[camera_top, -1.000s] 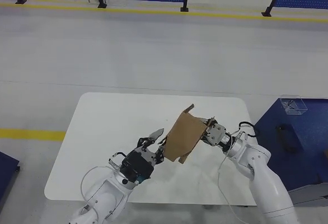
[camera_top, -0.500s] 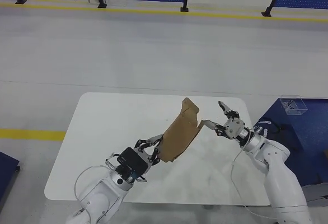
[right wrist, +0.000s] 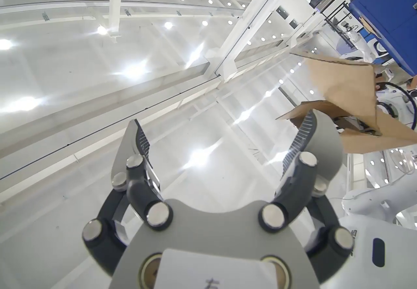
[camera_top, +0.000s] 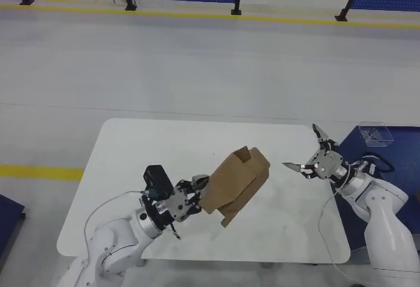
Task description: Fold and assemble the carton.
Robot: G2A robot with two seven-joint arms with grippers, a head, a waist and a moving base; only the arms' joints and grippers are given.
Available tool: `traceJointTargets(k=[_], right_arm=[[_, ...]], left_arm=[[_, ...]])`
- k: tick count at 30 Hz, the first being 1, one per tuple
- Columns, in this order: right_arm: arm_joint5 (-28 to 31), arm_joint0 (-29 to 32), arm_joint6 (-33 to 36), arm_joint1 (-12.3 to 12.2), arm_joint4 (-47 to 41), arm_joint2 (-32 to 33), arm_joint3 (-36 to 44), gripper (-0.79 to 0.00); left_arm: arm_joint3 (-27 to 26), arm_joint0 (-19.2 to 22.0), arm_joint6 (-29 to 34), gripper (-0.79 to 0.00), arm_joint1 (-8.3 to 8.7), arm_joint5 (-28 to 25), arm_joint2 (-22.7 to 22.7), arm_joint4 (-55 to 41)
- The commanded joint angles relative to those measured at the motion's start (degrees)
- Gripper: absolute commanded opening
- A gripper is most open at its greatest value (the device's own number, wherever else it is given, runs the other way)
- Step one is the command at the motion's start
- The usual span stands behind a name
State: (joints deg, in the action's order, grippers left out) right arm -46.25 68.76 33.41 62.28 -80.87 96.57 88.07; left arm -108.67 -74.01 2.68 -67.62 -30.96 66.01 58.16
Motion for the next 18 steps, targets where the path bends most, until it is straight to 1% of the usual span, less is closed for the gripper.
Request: traceJointTargets(k=[1, 4, 5, 6, 8, 9, 11, 13, 16, 18], right_arm=[[0.00, 0.00, 0.00, 0.00, 0.01, 0.00, 0.00, 0.000], [0.00, 0.00, 0.00, 0.00, 0.01, 0.00, 0.00, 0.000], [0.52, 0.31, -0.13, 0.10, -0.35, -0.56, 0.86, 0.000], [0.84, 0.58, -0.44, 0.15, -0.10, -1.21, 2.11, 0.000], [2.97, 1.02, -0.51, 0.14, 1.53, -1.61, 4.56, 0.000], [3.98, 1.39, -0.17, 0.14, 1.97, -1.65, 5.35, 0.000], [3.87, 1.86, 1.12, 0.05, 1.45, -1.34, 6.65, 0.000], [3.37, 2.19, 2.47, -0.20, 1.95, -0.33, 8.16, 0.000], [2.69, 3.21, 5.30, -0.62, 3.08, 1.20, 9.73, 0.000], [2.22, 3.87, 6.98, -0.93, 4.59, 1.96, 10.28, 0.000]], left_arm=[[0.00, 0.00, 0.00, -0.785, 0.00, -0.01, 0.00, 0.21], [-0.20, -0.13, 0.26, -0.785, 0.01, -0.10, -0.10, 0.34], [-0.02, -0.73, 1.82, -0.785, 0.04, -0.74, -0.56, -1.18], [0.21, -1.07, 4.00, -0.785, 0.04, -0.87, -0.67, -5.11], [0.58, -0.95, 9.98, -0.785, 0.02, -1.19, -0.86, -17.56], [0.93, -0.49, 14.61, -0.785, 0.07, -0.19, -0.89, -25.27], [0.78, 0.98, 22.18, -0.785, 0.14, 3.24, -0.38, -40.26], [1.35, 2.30, 30.25, -0.785, 0.27, 8.46, -0.06, -54.29], [3.43, 4.08, 39.25, -0.785, 0.38, 15.31, 0.91, -72.04], [6.02, 5.65, 42.26, -0.785, 0.48, 18.59, 2.28, -78.06]])
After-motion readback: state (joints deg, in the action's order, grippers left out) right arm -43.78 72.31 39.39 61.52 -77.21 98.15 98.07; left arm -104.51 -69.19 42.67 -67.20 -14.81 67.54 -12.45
